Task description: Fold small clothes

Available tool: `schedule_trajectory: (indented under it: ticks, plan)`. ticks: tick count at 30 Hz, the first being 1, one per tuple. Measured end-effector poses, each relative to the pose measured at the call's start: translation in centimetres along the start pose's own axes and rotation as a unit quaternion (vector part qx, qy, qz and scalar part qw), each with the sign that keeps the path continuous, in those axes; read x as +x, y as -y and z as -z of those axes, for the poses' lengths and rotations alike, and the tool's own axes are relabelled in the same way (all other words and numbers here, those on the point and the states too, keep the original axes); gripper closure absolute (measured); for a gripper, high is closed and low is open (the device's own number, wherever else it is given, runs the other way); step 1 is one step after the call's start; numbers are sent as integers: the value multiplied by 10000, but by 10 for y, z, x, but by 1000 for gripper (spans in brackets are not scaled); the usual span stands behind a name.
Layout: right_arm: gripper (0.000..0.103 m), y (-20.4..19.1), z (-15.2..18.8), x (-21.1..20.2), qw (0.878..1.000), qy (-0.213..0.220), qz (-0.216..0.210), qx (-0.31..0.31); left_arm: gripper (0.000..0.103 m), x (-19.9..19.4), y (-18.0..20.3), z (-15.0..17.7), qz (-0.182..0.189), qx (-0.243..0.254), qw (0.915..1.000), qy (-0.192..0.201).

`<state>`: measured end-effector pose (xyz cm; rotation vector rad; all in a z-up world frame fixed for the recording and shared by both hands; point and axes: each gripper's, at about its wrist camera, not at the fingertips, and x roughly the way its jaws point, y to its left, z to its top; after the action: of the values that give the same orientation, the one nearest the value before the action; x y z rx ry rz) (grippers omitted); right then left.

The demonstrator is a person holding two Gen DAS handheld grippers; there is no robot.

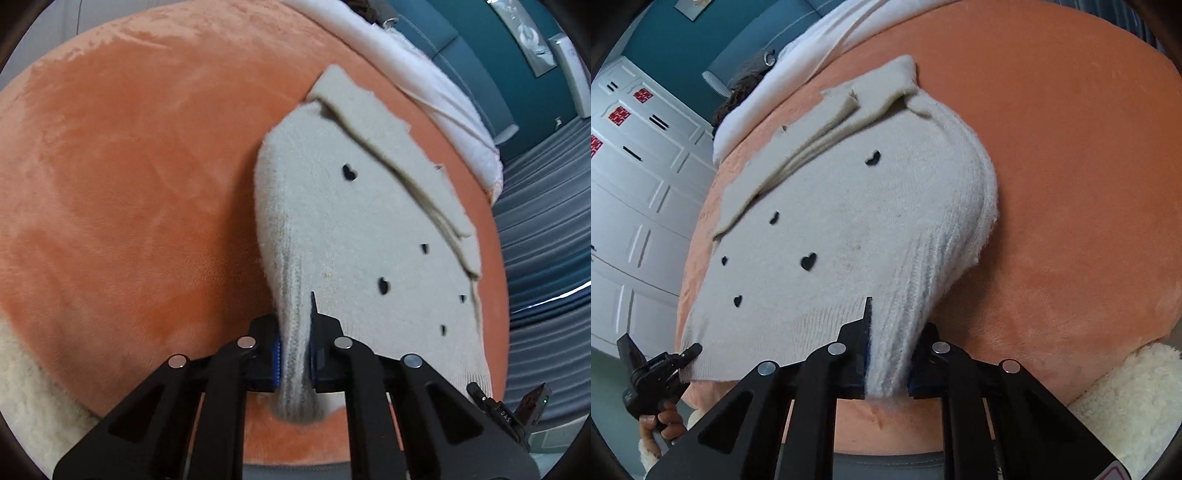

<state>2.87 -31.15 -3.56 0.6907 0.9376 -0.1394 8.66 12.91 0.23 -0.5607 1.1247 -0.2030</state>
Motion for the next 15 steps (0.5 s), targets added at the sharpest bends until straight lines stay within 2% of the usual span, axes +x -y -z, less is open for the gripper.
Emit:
schedule_trajectory:
  ticks: [2, 4, 7, 11, 15]
  plan:
    - [92, -6, -1, -28, 9995, 208, -90, -239, 96, -23, 3, 6, 144, 100, 9998, 48]
    - [93, -14, 4, -62, 9964, 423, 45, -731, 97, -46, 3, 17, 264, 279, 9993, 10]
    - [93, -12, 19, -98, 9920, 323, 177, -1206, 97, -72, 4, 41, 241, 591, 9977, -217]
    - [93, 2, 60, -131, 9861, -372, 307, -1592, 97, -106, -5, 101, 47, 1176, 9889, -908]
    - [93, 17, 124, -154, 9681, -1365, 414, -2058, 97, -138, -25, 148, -99, 1222, 9802, -1554]
